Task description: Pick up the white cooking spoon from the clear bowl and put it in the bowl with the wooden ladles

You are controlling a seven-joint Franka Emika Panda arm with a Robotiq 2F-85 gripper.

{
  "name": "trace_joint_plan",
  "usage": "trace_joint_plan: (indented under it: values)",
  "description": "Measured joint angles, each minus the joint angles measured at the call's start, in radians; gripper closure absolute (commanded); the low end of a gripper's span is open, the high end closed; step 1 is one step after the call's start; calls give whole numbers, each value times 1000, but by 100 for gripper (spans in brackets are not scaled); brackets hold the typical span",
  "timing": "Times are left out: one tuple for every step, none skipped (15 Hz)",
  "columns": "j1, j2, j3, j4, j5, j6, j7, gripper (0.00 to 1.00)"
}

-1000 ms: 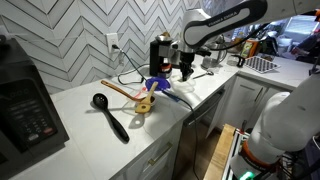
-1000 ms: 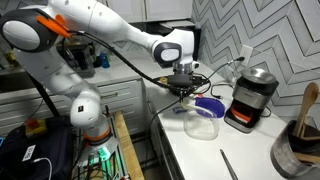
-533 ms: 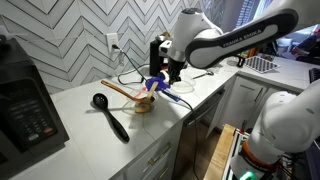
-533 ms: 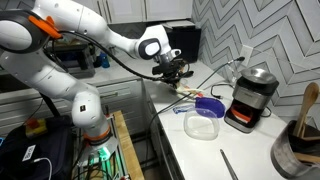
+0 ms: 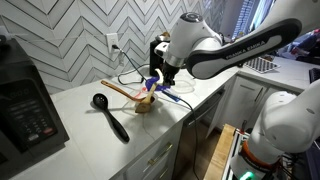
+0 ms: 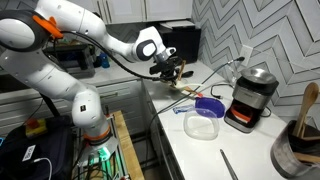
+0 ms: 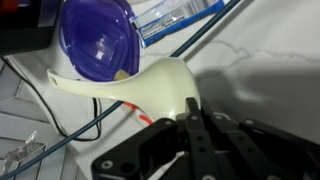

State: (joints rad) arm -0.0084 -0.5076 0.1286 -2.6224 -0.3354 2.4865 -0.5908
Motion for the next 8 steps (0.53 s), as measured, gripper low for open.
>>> trace_joint_plan:
  values:
    - [9,0,11,-2,-36,41,35,99]
    - [13,-1,31,-5,-84,86,82,99]
    - [13,-2,55,-8,-140,132,140,99]
    - [13,-2,78,-9,-188,160,192,99]
    - [14,-1,97,-9,-218,167,227,99]
    - [14,5,108,-9,-237,167,244,99]
    - [15,15,113,-8,-251,167,251,99]
    - [15,31,114,-5,-264,167,255,99]
